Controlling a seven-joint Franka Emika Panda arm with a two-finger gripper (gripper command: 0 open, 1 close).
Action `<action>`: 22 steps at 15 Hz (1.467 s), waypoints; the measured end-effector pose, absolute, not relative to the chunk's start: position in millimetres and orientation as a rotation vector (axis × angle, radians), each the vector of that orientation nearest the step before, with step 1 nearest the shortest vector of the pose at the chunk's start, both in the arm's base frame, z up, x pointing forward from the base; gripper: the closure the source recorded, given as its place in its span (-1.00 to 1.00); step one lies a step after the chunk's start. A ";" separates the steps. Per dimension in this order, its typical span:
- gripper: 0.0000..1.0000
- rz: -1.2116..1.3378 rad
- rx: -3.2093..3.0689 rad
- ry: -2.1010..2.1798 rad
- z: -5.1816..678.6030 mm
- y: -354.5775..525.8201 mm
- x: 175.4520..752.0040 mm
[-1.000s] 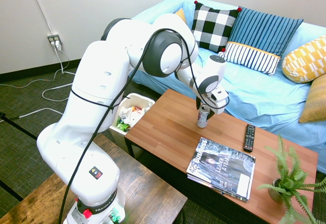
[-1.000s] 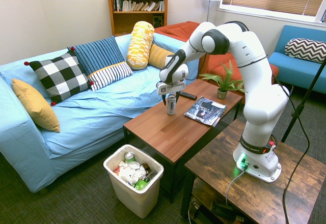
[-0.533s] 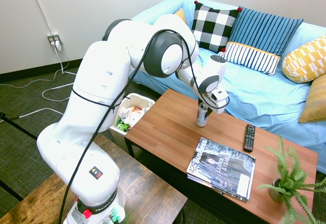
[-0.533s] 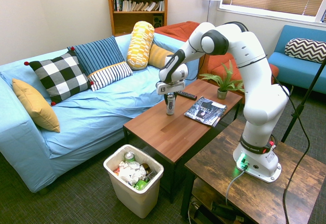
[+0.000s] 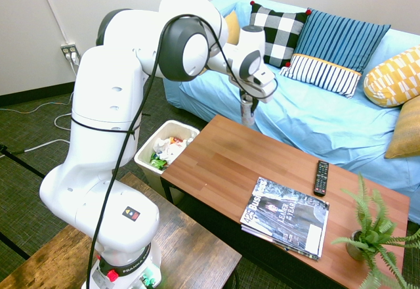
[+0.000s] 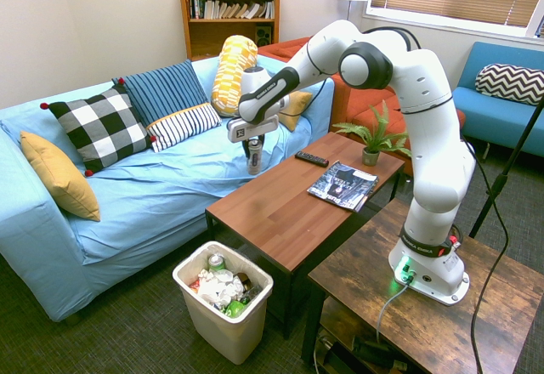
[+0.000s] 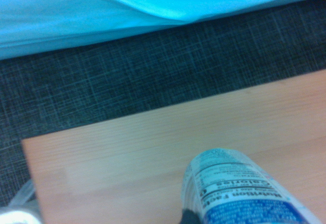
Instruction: Throw the can in the trash bin
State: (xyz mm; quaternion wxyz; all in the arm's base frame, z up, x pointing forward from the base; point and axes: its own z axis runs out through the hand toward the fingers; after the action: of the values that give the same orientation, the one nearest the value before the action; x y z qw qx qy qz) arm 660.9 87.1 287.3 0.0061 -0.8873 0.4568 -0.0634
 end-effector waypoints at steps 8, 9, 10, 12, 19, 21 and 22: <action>1.00 -0.251 -2.958 1.227 250.3 314.7 608.6; 1.00 -0.244 -2.979 1.207 237.1 331.3 600.1; 1.00 -0.235 -3.003 1.185 223.7 347.7 590.7; 1.00 -0.235 -3.053 1.140 194.3 382.7 568.7; 1.00 -0.236 -3.107 1.126 159.6 410.4 554.2; -1.00 -0.224 -3.122 1.128 151.6 410.1 552.2; -1.00 -0.221 -3.126 1.128 148.8 409.8 551.8</action>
State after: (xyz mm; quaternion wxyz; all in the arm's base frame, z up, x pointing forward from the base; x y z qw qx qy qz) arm 551.8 409.8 148.8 -0.0942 -0.9343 0.3373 -0.0661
